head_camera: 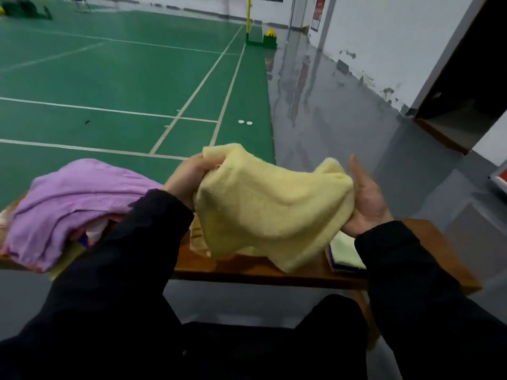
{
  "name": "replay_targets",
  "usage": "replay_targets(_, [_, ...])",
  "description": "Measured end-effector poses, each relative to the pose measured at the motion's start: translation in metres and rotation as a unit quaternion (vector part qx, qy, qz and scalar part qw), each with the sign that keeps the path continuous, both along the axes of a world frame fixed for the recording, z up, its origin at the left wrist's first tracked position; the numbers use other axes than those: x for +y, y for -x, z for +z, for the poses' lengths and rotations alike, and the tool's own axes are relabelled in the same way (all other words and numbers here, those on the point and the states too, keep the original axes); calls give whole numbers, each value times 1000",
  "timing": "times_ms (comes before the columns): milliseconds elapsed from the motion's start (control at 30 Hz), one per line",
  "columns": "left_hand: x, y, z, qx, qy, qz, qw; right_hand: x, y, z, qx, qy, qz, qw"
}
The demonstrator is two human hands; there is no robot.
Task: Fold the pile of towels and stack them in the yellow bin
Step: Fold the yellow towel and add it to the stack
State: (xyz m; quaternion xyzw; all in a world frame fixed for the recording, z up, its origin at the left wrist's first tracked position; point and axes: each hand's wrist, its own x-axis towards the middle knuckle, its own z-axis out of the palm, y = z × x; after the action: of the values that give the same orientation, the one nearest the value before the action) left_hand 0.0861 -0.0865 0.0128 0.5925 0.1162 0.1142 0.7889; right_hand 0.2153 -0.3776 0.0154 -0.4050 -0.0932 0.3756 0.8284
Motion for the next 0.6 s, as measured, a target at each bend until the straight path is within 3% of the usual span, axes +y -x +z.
replay_targets(167, [9, -11, 26, 10, -118, 41, 992, -5, 2, 15, -29, -87, -70, 993])
replay_targets(267, [18, -12, 25, -20, -128, 58, 990, -2, -1, 15, -5, -111, -105, 988])
replay_targets(433, [11, -8, 21, -13, -94, 87, 992, 6, -1, 4, 43, -38, -96, 994])
replay_targets(500, [8, -8, 19, -3, -85, 97, 992, 4, -7, 2, 19, -31, -123, 992])
replay_targets(600, [7, -8, 17, 6, -93, 102, 990, 1, -9, 0, -63, 76, -111, 989])
